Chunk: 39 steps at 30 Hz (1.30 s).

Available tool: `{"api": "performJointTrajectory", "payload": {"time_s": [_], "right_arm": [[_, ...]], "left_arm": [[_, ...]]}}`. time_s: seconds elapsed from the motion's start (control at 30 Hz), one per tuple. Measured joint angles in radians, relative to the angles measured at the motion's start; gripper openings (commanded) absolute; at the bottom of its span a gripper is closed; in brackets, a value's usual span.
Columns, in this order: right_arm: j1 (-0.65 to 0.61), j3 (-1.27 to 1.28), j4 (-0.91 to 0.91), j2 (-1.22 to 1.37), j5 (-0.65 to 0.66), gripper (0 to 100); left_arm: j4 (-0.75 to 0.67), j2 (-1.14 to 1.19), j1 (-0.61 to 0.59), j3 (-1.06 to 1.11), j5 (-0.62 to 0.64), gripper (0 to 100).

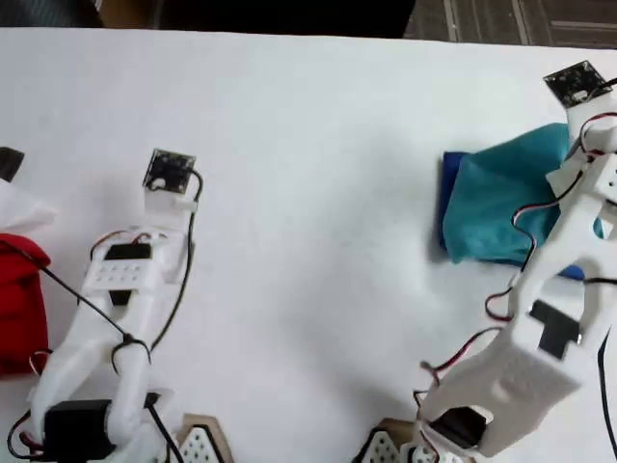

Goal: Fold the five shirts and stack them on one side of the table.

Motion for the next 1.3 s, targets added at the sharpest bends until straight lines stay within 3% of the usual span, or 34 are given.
{"api": "performJointTrajectory", "payload": {"time_s": [0.67,0.93,1.1,1.3], "right_arm": [[0.075,-0.520,0.049,0.522,0.000,2.6],[0.077,-0.537,0.121,0.532,0.000,21.4],[0.078,-0.537,0.160,0.531,-0.005,22.7],[0.040,-0.537,0.166,0.393,-0.218,22.6]], "left_arm": [[0.000,0.000,0.002,0.000,0.000,3],[0.000,0.000,0.002,0.000,0.000,3],[0.000,0.000,0.002,0.000,0.000,3],[0.000,0.000,0.002,0.000,0.000,3]]}}
